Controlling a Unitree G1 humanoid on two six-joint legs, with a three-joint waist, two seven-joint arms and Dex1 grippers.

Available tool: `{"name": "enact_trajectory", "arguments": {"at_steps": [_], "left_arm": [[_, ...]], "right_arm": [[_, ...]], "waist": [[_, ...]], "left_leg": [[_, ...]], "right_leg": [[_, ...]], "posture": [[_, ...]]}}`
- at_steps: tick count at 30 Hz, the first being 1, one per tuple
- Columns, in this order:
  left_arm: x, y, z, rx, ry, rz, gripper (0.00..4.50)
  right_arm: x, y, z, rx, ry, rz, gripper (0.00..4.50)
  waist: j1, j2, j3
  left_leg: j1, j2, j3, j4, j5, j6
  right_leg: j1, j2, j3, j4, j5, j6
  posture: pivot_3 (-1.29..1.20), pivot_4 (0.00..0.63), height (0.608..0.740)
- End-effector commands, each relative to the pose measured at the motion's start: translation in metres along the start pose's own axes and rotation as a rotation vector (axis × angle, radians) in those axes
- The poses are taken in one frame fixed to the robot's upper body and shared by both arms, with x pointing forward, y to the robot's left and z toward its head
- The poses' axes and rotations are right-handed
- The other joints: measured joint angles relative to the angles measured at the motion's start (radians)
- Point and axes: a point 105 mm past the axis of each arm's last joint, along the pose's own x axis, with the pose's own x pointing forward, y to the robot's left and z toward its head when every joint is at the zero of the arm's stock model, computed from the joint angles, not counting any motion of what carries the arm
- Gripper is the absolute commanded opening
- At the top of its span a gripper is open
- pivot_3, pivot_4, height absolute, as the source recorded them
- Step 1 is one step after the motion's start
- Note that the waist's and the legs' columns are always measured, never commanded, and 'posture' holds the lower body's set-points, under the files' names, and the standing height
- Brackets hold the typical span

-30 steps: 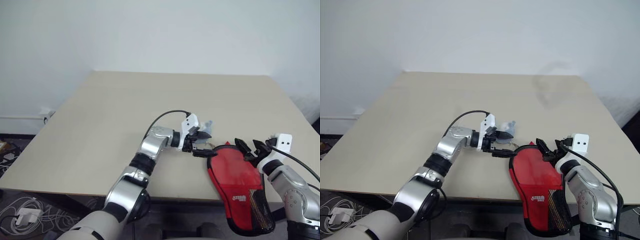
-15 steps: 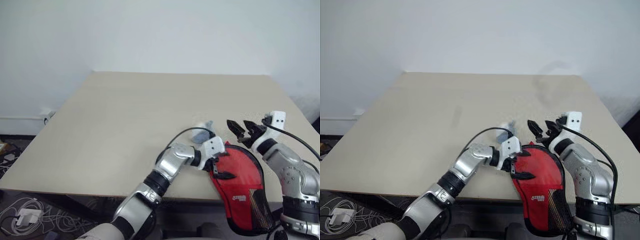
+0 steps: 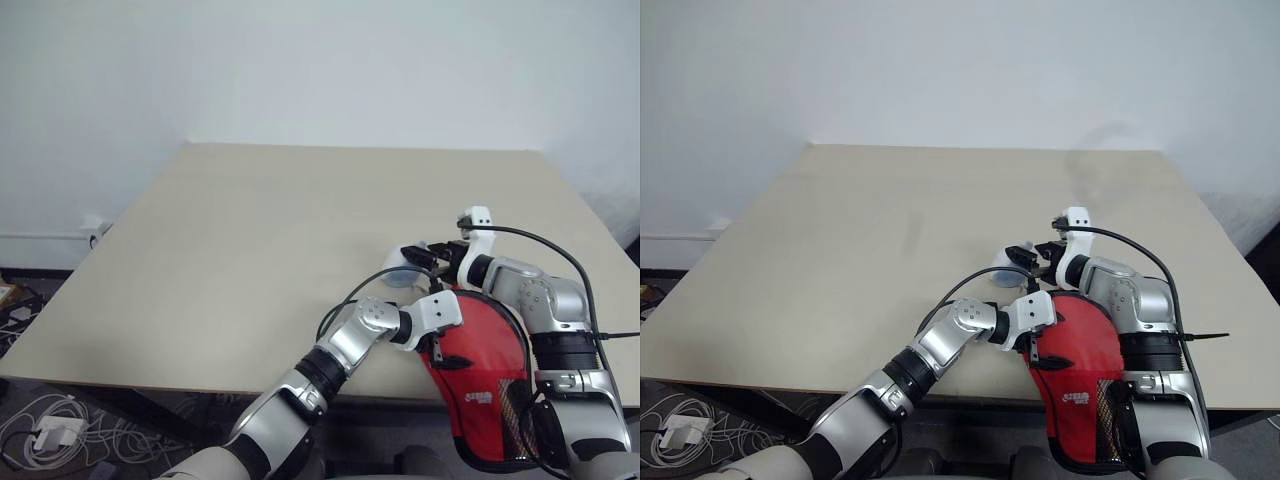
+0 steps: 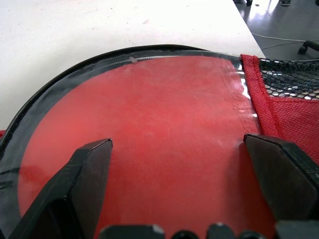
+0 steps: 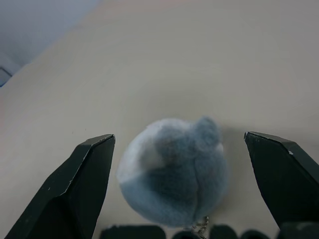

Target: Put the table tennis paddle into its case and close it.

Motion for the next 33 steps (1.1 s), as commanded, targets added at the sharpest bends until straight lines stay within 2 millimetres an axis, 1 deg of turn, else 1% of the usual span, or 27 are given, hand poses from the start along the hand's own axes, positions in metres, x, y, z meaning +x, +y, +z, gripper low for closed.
{"name": "enact_trajectory", "arguments": {"at_steps": [1, 3, 5, 8, 10, 13, 14, 17, 20, 22, 27, 30, 33], "left_arm": [[0.004, -0.004, -0.01, 0.0, 0.056, 0.003, 4.48], [0.003, -0.003, -0.011, -0.001, 0.059, 0.009, 4.48], [0.003, -0.002, -0.012, -0.004, 0.064, 0.014, 4.48], [0.003, -0.001, -0.013, -0.011, 0.07, 0.02, 4.5], [0.003, -0.001, -0.014, -0.014, 0.074, 0.02, 4.5], [0.003, -0.002, -0.015, -0.016, 0.083, 0.018, 4.5], [0.003, -0.002, -0.016, -0.019, 0.088, 0.018, 4.5], [0.004, -0.003, -0.021, -0.044, 0.115, 0.017, 4.5], [0.004, -0.003, -0.023, -0.064, 0.128, 0.021, 4.5], [0.005, -0.003, -0.023, -0.067, 0.13, 0.021, 4.5], [0.006, -0.003, -0.024, -0.072, 0.141, 0.02, 4.5], [0.007, -0.002, -0.025, -0.075, 0.15, 0.019, 4.5], [0.008, -0.002, -0.025, -0.077, 0.156, 0.018, 4.5]], "right_arm": [[0.006, 0.002, 0.007, -0.063, 0.016, 0.001, 4.5], [0.009, 0.0, 0.001, -0.059, 0.056, -0.013, 4.5], [0.01, 0.0, -0.001, -0.078, 0.06, -0.008, 4.5], [0.011, 0.0, 0.007, -0.101, 0.004, -0.023, 3.9], [0.011, 0.0, 0.01, -0.114, -0.013, -0.031, 3.25], [0.01, 0.001, 0.014, -0.114, -0.033, -0.03, 2.12], [0.009, 0.003, 0.016, -0.106, -0.045, -0.024, 1.88], [0.005, 0.006, 0.026, -0.059, -0.104, -0.024, 0.87], [0.002, -0.001, 0.03, -0.001, -0.144, -0.086, 0.17], [-0.001, -0.007, 0.029, 0.03, -0.158, -0.13, 0.05], [-0.019, -0.034, 0.028, 0.138, -0.203, -0.281, 0.05], [-0.036, -0.054, 0.024, 0.18, -0.225, -0.399, 0.05], [-0.048, -0.065, 0.022, 0.206, -0.238, -0.47, 0.05]], "waist": [[0.0, 0.0, 0.0], [0.0, 0.0, 0.0], [0.0, 0.0, 0.0], [0.0, 0.0, 0.0], [0.0, 0.0, 0.0], [0.0, 0.0, 0.0], [0.0, 0.0, 0.0], [0.0, 0.0, 0.0], [0.0, 0.0, 0.0], [0.0, -0.001, -0.001], [0.0, -0.001, -0.001], [0.0, -0.001, -0.001], [0.0, -0.001, -0.001]], "left_leg": [[0.0, 0.0, 0.0, 0.0, 0.0, 0.0], [0.0, 0.0, 0.0, 0.0, 0.0, 0.0], [0.0, 0.0, 0.0, 0.0, 0.0, 0.0], [0.0, 0.0, 0.0, 0.0, 0.0, 0.0], [0.0, 0.0, 0.0, 0.0, 0.0, 0.0], [0.0, 0.0, 0.0, 0.0, 0.0, 0.0], [0.0, 0.0, 0.0, 0.0, 0.0, 0.0], [0.0, 0.0, 0.0, 0.0, 0.0, 0.0], [0.0, 0.0, -0.001, 0.0, 0.0, 0.0], [0.0, 0.0, -0.001, 0.0, 0.0, 0.0], [0.0, 0.0, 0.0, 0.0, 0.0, 0.0], [0.0, 0.0, 0.0, 0.0, 0.0, 0.0], [0.0, 0.0, 0.0, 0.0, 0.0, 0.0]], "right_leg": [[0.0, 0.0, 0.0, 0.0, 0.0, 0.0], [0.0, 0.0, 0.0, 0.0, 0.0, 0.0], [0.0, 0.0, 0.0, 0.0, 0.0, 0.0], [0.0, 0.0, 0.0, 0.0, 0.0, 0.0], [0.0, 0.0, 0.0, 0.0, 0.0, 0.0], [0.0, 0.0, 0.0, 0.0, 0.0, 0.0], [0.0, 0.0, 0.0, 0.0, 0.0, 0.0], [0.0, 0.0, 0.0, 0.0, 0.0, 0.0], [0.0, 0.0, 0.0, 0.0, 0.0, 0.0], [0.0, 0.0, 0.0, 0.0, 0.0, 0.0], [0.0, 0.0, 0.0, 0.0, 0.0, 0.0], [0.0, 0.0, 0.0, 0.0, 0.0, 0.0], [0.0, 0.0, 0.001, 0.0, 0.0, 0.0]], "posture": [[0.0, 0.0, 0.716], [0.0, 0.0, 0.716], [0.0, 0.0, 0.716], [0.0, 0.0, 0.716], [0.0, 0.0, 0.716], [0.0, 0.0, 0.716], [0.0, 0.0, 0.716], [0.0, 0.0, 0.716], [0.0, 0.0, 0.716], [0.0, 0.0, 0.716], [0.0, 0.0, 0.716], [0.0, 0.0, 0.716], [0.0, 0.0, 0.716]]}}
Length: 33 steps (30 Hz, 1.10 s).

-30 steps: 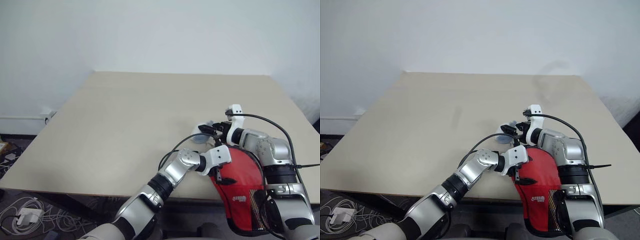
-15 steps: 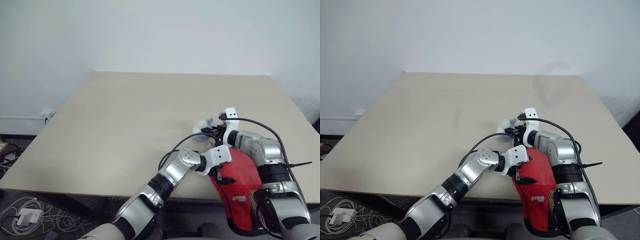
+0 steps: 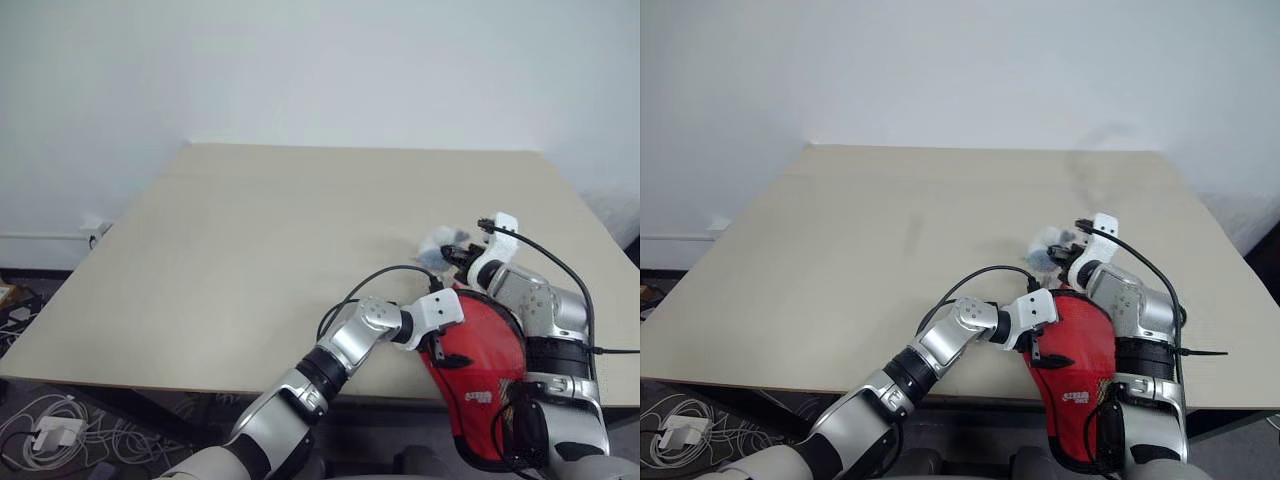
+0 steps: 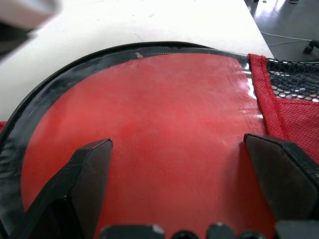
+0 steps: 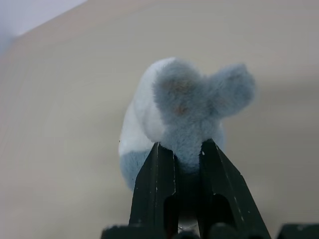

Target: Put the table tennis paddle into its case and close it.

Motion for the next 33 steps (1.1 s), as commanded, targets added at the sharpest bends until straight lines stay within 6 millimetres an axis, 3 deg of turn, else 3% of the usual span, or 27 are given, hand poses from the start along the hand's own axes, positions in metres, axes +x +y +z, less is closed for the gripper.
{"name": "enact_trajectory", "arguments": {"at_steps": [1, 11, 15, 27, 33], "left_arm": [[0.009, -0.004, -0.023, -0.037, 0.125, -0.001, 4.5], [0.012, -0.004, -0.028, -0.054, 0.185, -0.014, 4.5], [0.014, -0.005, -0.029, -0.023, 0.204, -0.015, 4.5], [0.018, -0.009, -0.03, -0.027, 0.221, -0.036, 4.5], [0.02, -0.011, -0.03, -0.019, 0.219, -0.046, 4.5]], "right_arm": [[-0.017, -0.013, 0.033, 0.004, -0.128, -0.078, 0.05], [-0.056, -0.084, 0.043, 0.042, -0.228, -0.372, 0.05], [-0.074, -0.094, 0.039, 0.025, -0.23, -0.401, 0.05], [-0.149, -0.133, 0.035, 0.009, -0.2, -0.49, 0.05], [-0.181, -0.139, 0.007, -0.006, -0.109, -0.489, 0.04]], "waist": [[0.0, 0.0, 0.0], [0.0, -0.001, 0.0], [0.001, -0.001, -0.001], [0.003, -0.001, -0.002], [0.021, -0.002, -0.002]], "left_leg": [[0.0, 0.0, 0.0, 0.0, 0.0, 0.0], [0.001, 0.0, 0.0, 0.0, 0.0, 0.001], [0.002, 0.0, 0.0, 0.0, -0.002, 0.004], [0.007, 0.0, 0.0, 0.0, -0.006, 0.01], [0.007, 0.0, 0.0, 0.0, -0.006, 0.011]], "right_leg": [[0.0, 0.0, 0.0, 0.0, 0.0, 0.0], [0.002, 0.0, 0.0, -0.001, 0.0, 0.0], [0.002, 0.0, 0.0, -0.001, 0.0, 0.0], [0.01, 0.0, -0.001, -0.003, 0.0, 0.001], [0.011, 0.0, -0.002, -0.004, -0.001, 0.001]], "posture": [[0.0, 0.0, 0.716], [0.0, 0.0, 0.716], [0.0, 0.0, 0.716], [0.0, 0.0, 0.716], [0.0, 0.0, 0.716]]}}
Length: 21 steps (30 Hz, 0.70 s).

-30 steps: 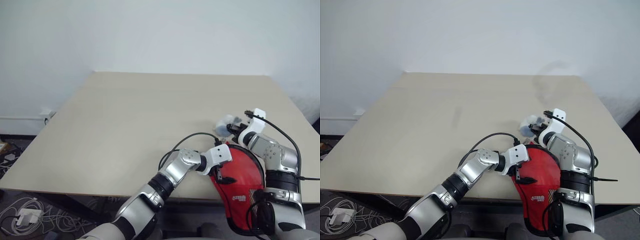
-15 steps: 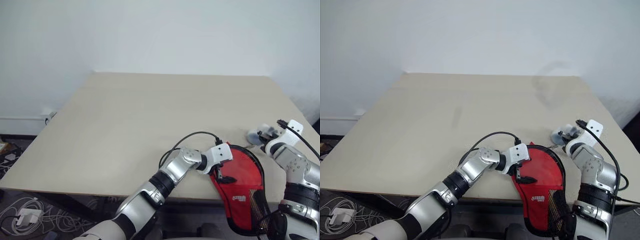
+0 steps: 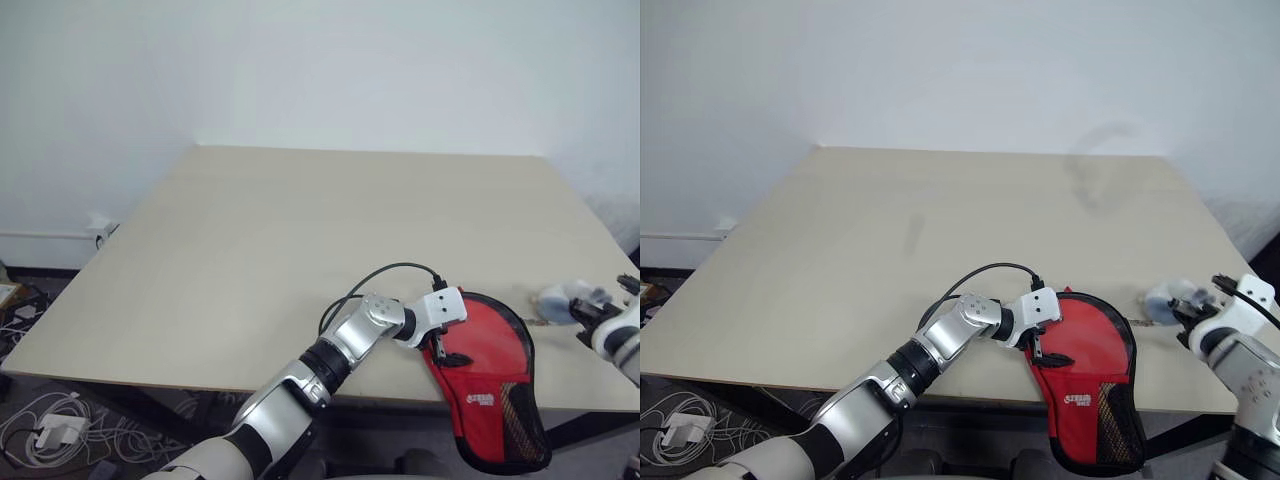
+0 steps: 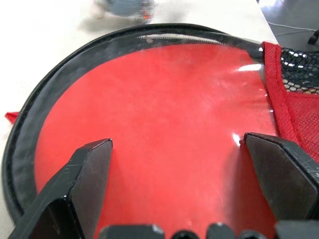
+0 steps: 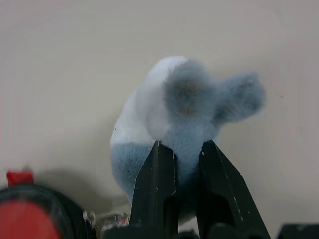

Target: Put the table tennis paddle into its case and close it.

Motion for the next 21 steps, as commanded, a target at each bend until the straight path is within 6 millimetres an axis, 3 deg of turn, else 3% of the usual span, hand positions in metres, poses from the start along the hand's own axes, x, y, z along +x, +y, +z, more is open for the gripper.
{"name": "enact_trajectory", "arguments": {"at_steps": [1, 7, 12, 21], "left_arm": [[0.018, -0.013, -0.028, -0.024, 0.17, -0.03, 4.5], [0.02, -0.016, -0.029, -0.031, 0.17, -0.041, 4.5], [0.022, -0.019, -0.028, -0.029, 0.17, -0.054, 4.5], [0.025, -0.023, -0.027, -0.029, 0.165, -0.067, 4.5]], "right_arm": [[-0.03, -0.018, 0.017, -0.05, -0.077, -0.042, 0.04], [-0.061, 0.0, -0.016, -0.122, 0.018, 0.132, 0.04], [-0.08, 0.008, -0.028, -0.176, 0.059, 0.232, 0.04], [-0.108, -0.025, -0.048, -0.166, 0.159, 0.249, 0.04]], "waist": [[0.006, -0.001, 0.0], [0.009, -0.004, -0.002], [0.008, -0.008, -0.005], [0.011, -0.01, -0.007]], "left_leg": [[0.0, 0.0, 0.0, 0.0, 0.0, 0.001], [0.001, 0.0, 0.0, 0.0, -0.002, 0.003], [0.001, 0.001, 0.0, 0.0, -0.003, 0.004], [0.001, 0.001, -0.001, 0.0, -0.003, 0.004]], "right_leg": [[0.0, 0.0, 0.0, 0.0, 0.0, 0.0], [0.003, 0.0, 0.0, -0.001, -0.002, 0.003], [0.005, 0.0, 0.0, -0.001, -0.006, 0.009], [0.005, 0.0, 0.0, -0.001, -0.007, 0.01]], "posture": [[0.0, 0.0, 0.716], [0.0, 0.0, 0.716], [0.0, 0.0, 0.716], [0.0, 0.0, 0.716]]}}
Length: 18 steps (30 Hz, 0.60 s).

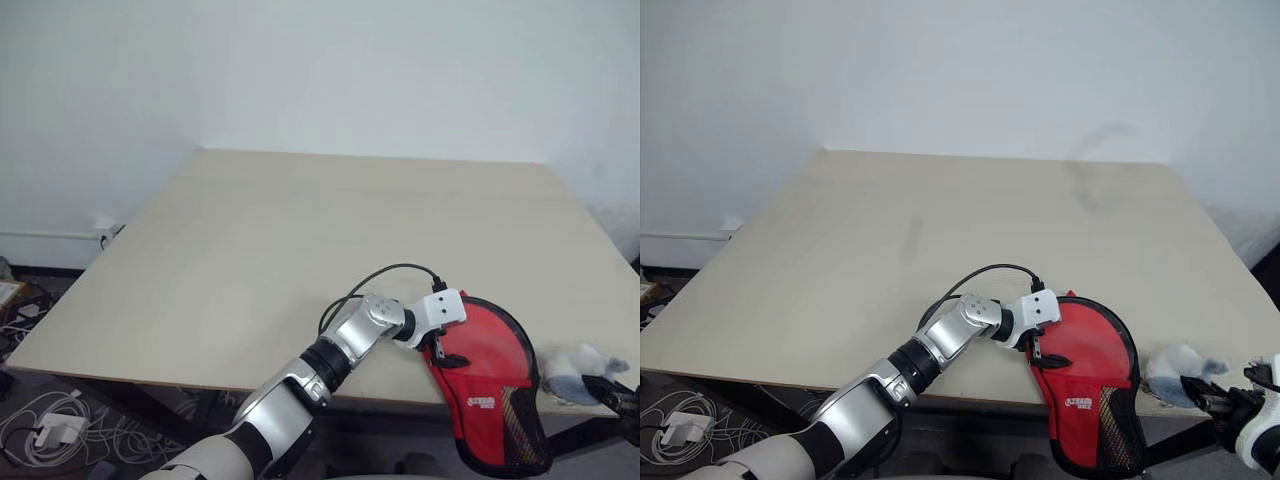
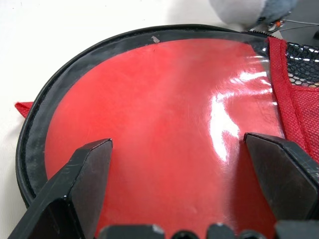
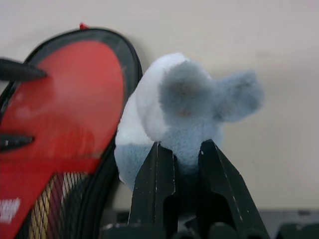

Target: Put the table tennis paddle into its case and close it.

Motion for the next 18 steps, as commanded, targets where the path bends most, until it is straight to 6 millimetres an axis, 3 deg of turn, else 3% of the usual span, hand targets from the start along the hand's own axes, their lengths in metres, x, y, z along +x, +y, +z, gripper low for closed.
{"name": "enact_trajectory", "arguments": {"at_steps": [1, 8, 11, 18], "left_arm": [[0.024, -0.023, -0.022, -0.028, 0.146, -0.061, 4.5], [0.025, -0.022, -0.02, -0.032, 0.142, -0.06, 4.5], [0.025, -0.022, -0.02, -0.03, 0.142, -0.063, 4.5], [0.025, -0.021, -0.019, -0.025, 0.144, -0.069, 4.5]], "right_arm": [[-0.019, -0.01, 0.001, -0.003, -0.016, -0.026, 0.04], [-0.031, -0.009, -0.033, 0.063, 0.008, -0.053, 0.04], [-0.031, -0.008, -0.034, 0.02, -0.035, -0.079, 0.04], [-0.029, -0.008, -0.016, 0.086, -0.146, -0.056, 2.53]], "waist": [[0.0, 0.0, 0.0], [0.014, 0.0, 0.0], [0.019, 0.0, 0.0], [0.018, -0.001, -0.001]], "left_leg": [[0.0, 0.0, 0.0, 0.0, 0.0, 0.0], [-0.001, 0.0, -0.001, 0.0, -0.001, 0.0], [0.0, 0.0, -0.001, 0.0, -0.002, 0.0], [0.0, 0.0, 0.0, 0.0, -0.003, 0.0]], "right_leg": [[0.0, 0.0, 0.0, 0.0, 0.0, 0.0], [0.0, -0.001, -0.001, -0.001, -0.001, 0.002], [-0.001, -0.001, -0.001, -0.001, -0.002, 0.002], [-0.001, -0.001, 0.0, -0.003, -0.002, 0.003]], "posture": [[0.0, 0.0, 0.716], [0.0, 0.0, 0.716], [0.0, 0.0, 0.716], [0.0, 0.0, 0.716]]}}
